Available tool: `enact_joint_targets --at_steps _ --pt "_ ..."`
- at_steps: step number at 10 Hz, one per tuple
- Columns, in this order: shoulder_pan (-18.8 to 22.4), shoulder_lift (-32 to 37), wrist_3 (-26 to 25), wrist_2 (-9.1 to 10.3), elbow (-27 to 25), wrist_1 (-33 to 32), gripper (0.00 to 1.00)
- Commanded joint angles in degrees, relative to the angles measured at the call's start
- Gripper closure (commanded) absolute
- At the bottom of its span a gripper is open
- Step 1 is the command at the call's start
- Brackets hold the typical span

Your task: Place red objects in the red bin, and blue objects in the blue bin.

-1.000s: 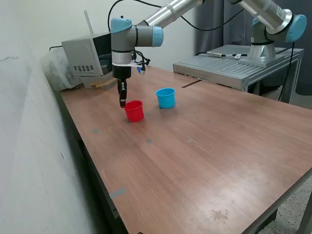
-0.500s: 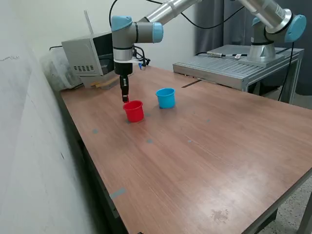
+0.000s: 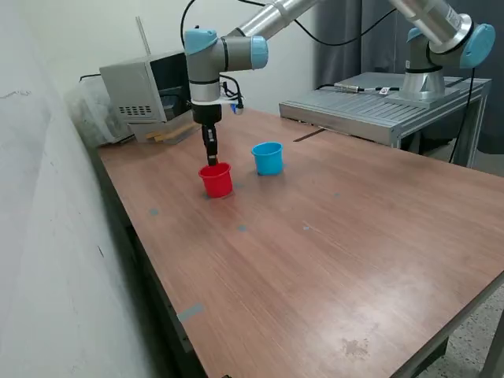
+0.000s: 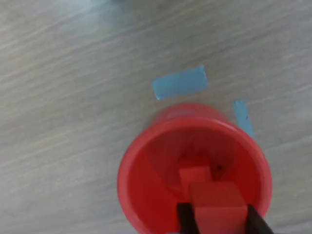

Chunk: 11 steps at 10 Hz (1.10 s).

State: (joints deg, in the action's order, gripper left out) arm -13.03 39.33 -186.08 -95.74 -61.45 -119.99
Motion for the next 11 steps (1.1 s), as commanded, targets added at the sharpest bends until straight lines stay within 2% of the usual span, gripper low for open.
enact_joint_targets --at_steps 1,2,7,10,11 --pt "0.0 0.0 -0.4 -0.15 -0.9 0.3 1.0" --pt "0.0 0.0 -0.5 -0.15 -1.0 0.3 0.0" --pt "0.0 1.6 -0.5 -0.06 -1.2 0.4 0.0" --pt "0.7 10.2 -0.3 0.29 -10.5 0.9 0.0" --pt "3.5 14.1 -0.1 0.29 -13.7 1.1 0.0"
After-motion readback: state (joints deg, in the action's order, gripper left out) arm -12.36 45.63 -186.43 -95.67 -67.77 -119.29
